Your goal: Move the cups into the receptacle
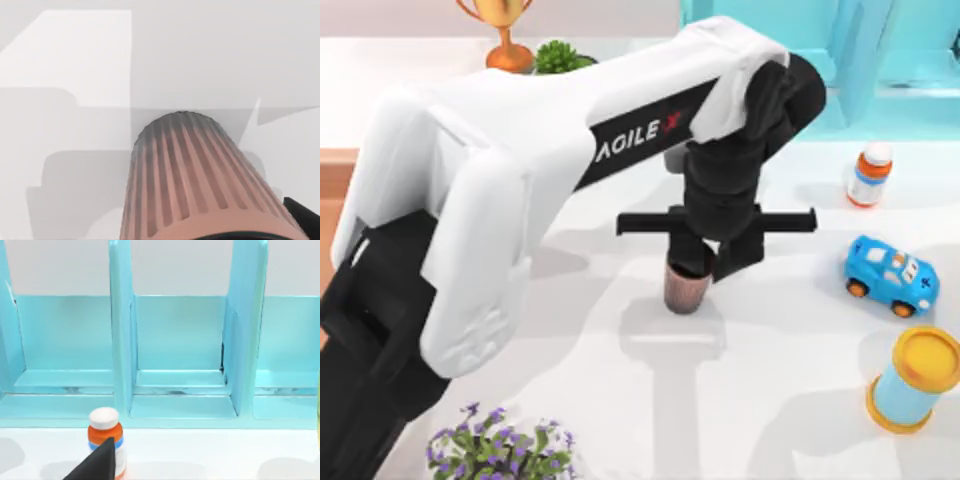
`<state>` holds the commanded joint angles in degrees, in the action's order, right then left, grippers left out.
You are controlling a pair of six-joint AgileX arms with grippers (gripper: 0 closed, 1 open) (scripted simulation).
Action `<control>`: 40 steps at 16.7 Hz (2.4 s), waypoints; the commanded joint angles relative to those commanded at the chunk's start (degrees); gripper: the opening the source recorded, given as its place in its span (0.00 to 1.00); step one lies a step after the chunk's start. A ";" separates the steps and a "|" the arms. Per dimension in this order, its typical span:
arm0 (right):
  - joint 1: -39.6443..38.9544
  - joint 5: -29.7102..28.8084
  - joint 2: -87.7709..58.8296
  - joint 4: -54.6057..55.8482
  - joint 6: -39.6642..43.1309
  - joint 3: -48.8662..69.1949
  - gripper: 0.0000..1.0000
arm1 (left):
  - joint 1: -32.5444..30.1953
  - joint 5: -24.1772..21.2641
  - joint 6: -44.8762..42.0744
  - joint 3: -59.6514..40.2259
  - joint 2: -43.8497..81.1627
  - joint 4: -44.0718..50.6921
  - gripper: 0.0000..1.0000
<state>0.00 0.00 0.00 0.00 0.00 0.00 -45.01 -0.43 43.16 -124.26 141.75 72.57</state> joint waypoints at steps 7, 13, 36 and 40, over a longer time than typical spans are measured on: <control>0.00 0.00 0.00 0.00 0.00 0.00 1.00 | 0.18 0.02 -0.16 0.12 -0.15 0.16 0.00; 0.00 0.00 0.00 0.00 0.00 0.00 1.00 | 6.30 0.20 -5.99 5.21 -11.78 6.04 0.00; 0.00 0.00 0.00 0.00 0.00 0.00 1.00 | 46.36 -6.66 -48.28 20.49 -39.07 13.44 0.00; 0.00 0.00 0.00 0.00 0.00 0.00 1.00 | 55.83 -5.02 -56.35 25.49 -39.69 12.13 0.00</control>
<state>0.00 0.00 0.00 0.00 0.00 0.00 10.81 -5.46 -13.19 -98.77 102.06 84.70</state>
